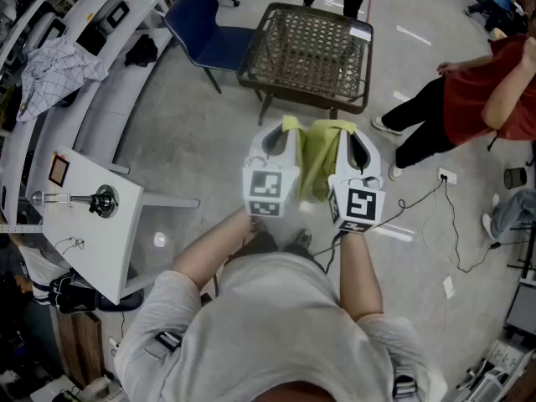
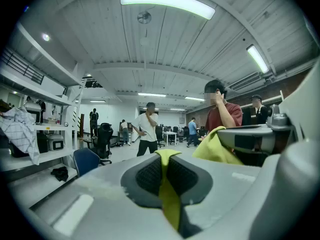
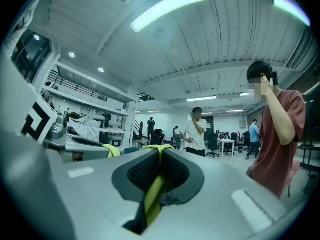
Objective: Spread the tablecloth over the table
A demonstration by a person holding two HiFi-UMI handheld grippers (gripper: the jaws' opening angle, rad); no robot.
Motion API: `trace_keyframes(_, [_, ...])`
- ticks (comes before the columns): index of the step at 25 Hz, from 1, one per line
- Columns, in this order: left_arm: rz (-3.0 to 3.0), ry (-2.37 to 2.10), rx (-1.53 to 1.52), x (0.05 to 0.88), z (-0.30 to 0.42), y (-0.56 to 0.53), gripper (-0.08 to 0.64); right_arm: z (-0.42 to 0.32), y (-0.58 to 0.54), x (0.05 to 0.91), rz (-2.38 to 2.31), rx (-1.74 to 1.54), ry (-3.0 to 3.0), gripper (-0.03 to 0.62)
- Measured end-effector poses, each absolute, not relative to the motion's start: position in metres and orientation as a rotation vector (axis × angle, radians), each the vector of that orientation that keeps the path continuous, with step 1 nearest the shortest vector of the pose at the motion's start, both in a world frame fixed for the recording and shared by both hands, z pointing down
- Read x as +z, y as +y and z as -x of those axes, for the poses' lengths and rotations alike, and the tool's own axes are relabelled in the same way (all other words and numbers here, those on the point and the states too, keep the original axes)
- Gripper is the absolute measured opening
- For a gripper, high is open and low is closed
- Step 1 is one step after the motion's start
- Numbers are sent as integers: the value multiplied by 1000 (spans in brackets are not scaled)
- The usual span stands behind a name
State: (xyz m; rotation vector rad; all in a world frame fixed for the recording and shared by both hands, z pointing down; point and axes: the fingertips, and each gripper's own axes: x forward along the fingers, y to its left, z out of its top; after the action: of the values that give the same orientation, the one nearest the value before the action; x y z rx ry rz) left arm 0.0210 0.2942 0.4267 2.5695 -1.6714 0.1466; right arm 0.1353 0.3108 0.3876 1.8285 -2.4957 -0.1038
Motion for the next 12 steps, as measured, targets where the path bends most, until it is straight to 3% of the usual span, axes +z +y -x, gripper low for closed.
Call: trace_keyframes(12, [-2523,-1707,146,432,18,285,26,-98,294,392,-1786,-80,-2515,12])
